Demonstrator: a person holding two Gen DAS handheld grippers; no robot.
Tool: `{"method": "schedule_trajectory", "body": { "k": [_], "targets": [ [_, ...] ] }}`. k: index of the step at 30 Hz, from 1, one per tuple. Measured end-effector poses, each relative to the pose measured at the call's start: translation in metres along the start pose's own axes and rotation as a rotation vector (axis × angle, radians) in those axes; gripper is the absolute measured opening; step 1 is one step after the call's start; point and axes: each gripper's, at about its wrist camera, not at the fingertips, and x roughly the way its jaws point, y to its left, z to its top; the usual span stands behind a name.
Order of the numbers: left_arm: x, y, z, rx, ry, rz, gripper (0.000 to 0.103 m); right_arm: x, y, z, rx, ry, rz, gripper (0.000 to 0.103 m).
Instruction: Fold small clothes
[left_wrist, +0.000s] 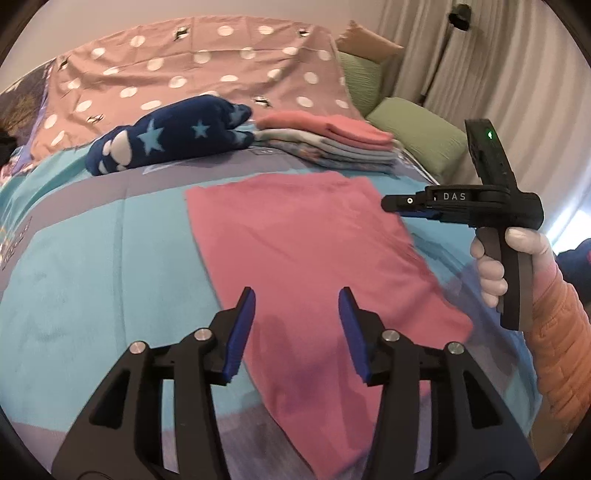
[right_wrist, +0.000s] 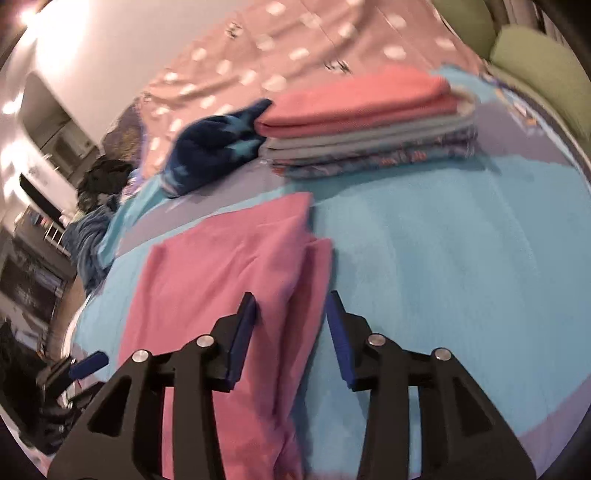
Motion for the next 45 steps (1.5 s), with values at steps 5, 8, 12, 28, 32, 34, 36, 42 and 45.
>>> {"method": "schedule_trajectory", "body": {
  "k": [5, 8, 12, 28, 32, 34, 36, 42, 45],
  "targets": [
    [0.016, 0.016, 0.007, -0.039, 0.024, 0.022, 0.053, 0.016, 0.01, 0.015, -0.042, -0.027, 0.047, 0.015],
    [0.022, 0.021, 0.005, -0.048, 0.027, 0.037, 0.055, -0.004, 0.014, 0.019, -0.037, -0.116, 0.134, 0.004],
    [0.037, 0.028, -0.007, -0.066, 0.06, 0.069, 0.064, -0.019, 0.011, 0.018, -0.074, -0.205, 0.155, 0.004],
    [0.027, 0.028, -0.014, -0.106, 0.052, 0.077, 0.067, -0.042, 0.027, -0.044, -0.193, -0.042, 0.12, 0.016],
    [0.022, 0.026, -0.016, -0.124, 0.054, 0.064, 0.067, -0.024, 0.015, -0.068, -0.183, 0.011, -0.043, 0.028],
    [0.018, 0.024, -0.019, -0.119, 0.053, 0.05, 0.067, -0.036, 0.006, -0.064, -0.116, 0.0, 0.002, 0.032],
    [0.015, 0.023, -0.021, -0.114, 0.053, 0.042, 0.068, -0.051, -0.001, -0.06, -0.088, -0.037, 0.016, 0.035],
    [0.017, 0.028, -0.02, -0.137, 0.057, -0.013, 0.07, -0.045, -0.015, -0.049, -0.039, 0.024, 0.076, 0.049],
    [0.025, 0.03, -0.021, -0.149, 0.079, -0.043, 0.073, -0.029, -0.009, -0.055, -0.052, 0.084, 0.102, 0.055]
  ]
}}
